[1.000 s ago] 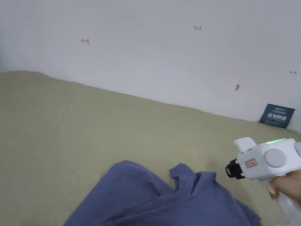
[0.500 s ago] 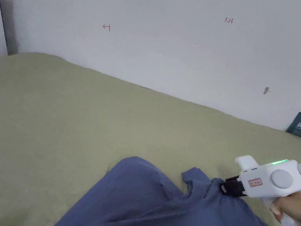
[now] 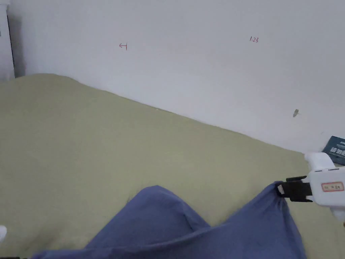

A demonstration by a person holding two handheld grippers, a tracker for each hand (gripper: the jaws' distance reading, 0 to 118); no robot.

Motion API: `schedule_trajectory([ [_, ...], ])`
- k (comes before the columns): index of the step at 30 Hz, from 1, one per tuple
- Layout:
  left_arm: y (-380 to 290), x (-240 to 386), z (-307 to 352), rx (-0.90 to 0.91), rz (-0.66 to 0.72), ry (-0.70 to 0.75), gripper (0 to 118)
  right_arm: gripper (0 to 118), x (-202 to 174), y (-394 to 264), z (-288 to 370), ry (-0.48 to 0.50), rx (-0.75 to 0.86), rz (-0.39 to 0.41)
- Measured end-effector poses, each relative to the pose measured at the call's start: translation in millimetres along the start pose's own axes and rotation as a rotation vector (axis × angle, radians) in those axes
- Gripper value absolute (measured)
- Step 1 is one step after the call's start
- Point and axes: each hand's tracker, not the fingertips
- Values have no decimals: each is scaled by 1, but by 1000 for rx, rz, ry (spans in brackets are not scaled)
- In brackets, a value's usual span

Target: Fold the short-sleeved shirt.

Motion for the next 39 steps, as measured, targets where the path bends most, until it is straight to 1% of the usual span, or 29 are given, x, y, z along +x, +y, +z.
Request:
schedule_trajectory([
  [1, 11, 5, 8, 32, -16, -6, 4, 2, -2, 5, 16, -43, 33, 13],
  [2, 20, 7, 14, 54, -36, -18, 4, 2, -2, 10, 28, -58, 53, 5],
  [5, 64, 23, 31, 111, -116, -11, 4, 2, -4, 28, 68, -68, 136, -71],
  [6, 81, 28, 36, 130, -139, -11, 4, 2, -6, 35, 83, -64, 159, -76],
  [7, 97, 33, 40, 151, -148, -5, 4, 2, -8, 41, 95, -88, 191, -79],
  [9, 129, 44, 46, 183, -197, -9, 4, 2, -5, 54, 113, -101, 202, -62],
  [10, 144, 49, 49, 241, -217, 12, 4, 2, -2, 62, 122, -114, 205, -90],
  [11, 158, 53, 51, 252, -246, 8, 4, 2, -1, 69, 128, -126, 195, -103],
  [12, 175, 58, 51, 255, -271, 20, 4, 2, -1, 76, 136, -162, 218, -98],
  [14, 200, 66, 49, 250, -277, 41, 4, 2, 11, 90, 145, -184, 267, -109],
  [15, 216, 70, 48, 265, -290, 51, 4, 2, 16, 98, 152, -191, 300, -150],
  [16, 230, 72, 46, 263, -299, 51, 4, 2, 21, 106, 156, -194, 304, -169],
  [17, 243, 76, 47, 314, -318, 79, 4, 2, 30, 113, 157, -225, 314, -175],
  [18, 261, 76, 45, 319, -328, 56, 4, 2, 34, 122, 160, -240, 321, -195],
  [20, 289, 81, 43, 325, -312, 89, 4, 2, 40, 138, 163, -282, 353, -225],
  [21, 306, 82, 41, 307, -302, 93, 4, 2, 48, 145, 163, -280, 376, -230],
  [22, 319, 85, 40, 331, -298, 140, 4, 2, 51, 153, 164, -305, 406, -251],
  [23, 330, 86, 41, 353, -298, 145, 4, 2, 54, 159, 166, -303, 424, -273],
  [24, 343, 88, 41, 335, -303, 137, 4, 2, 57, 167, 167, -304, 420, -263],
  [25, 354, 91, 43, 380, -295, 166, 4, 2, 59, 174, 170, -328, 436, -261],
  [26, 364, 94, 45, 370, -293, 150, 4, 2, 61, 180, 171, -318, 437, -257],
  [27, 375, 94, 49, 365, -303, 138, 4, 2, 61, 187, 173, -334, 466, -242],
  [28, 382, 95, 52, 427, -308, 113, 4, 2, 60, 194, 176, -356, 494, -235],
  [30, 394, 97, 56, 433, -293, 136, 4, 2, 61, 207, 183, -343, 525, -263],
  [31, 400, 98, 57, 429, -287, 145, 4, 2, 60, 212, 186, -335, 558, -254],
  [35, 402, 111, 66, 446, -290, 163, 4, 2, 54, 229, 204, -362, 617, -235],
  [36, 400, 114, 66, 443, -291, 168, 4, 2, 54, 228, 207, -338, 614, -229],
  [37, 398, 116, 65, 437, -300, 176, 4, 2, 45, 225, 210, -352, 609, -226],
  [39, 394, 114, 62, 404, -329, 190, 4, 2, 41, 219, 210, -356, 537, -201],
])
